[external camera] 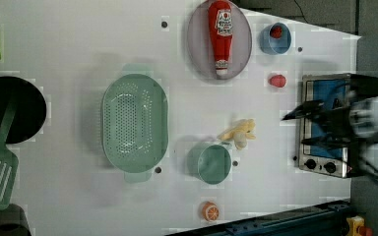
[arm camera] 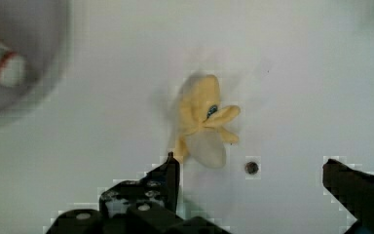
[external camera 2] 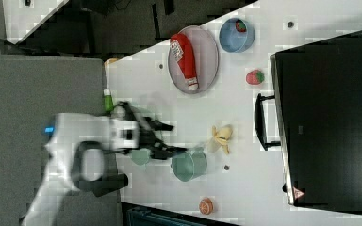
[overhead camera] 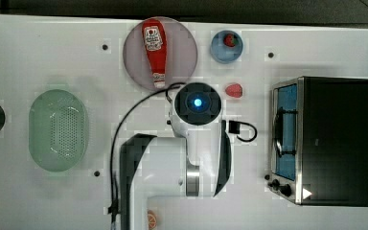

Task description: Pick banana from table and place on oven.

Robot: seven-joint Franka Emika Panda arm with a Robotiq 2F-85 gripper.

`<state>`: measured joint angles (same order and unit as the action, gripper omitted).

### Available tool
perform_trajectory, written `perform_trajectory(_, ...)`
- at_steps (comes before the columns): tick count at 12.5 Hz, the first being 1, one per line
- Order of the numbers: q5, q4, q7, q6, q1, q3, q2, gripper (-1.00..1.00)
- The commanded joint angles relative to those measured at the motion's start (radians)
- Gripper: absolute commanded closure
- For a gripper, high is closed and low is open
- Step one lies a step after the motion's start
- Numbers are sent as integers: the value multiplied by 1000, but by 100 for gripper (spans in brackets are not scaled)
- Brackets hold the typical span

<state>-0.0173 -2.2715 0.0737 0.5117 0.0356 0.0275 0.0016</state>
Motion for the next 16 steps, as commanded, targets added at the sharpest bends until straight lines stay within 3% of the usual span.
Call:
perform_trajectory(1, 4, -29, -19, 139, -8, -5, 0, -100)
perform_trajectory(5, 5, -126, 87, 386, -12, -3, 122, -100)
perform_trajectory(14, 5, -134, 171, 586, -20, 38, 355, -100)
perform_trajectory(16, 5, -133, 171, 605, -20, 34, 358, -43)
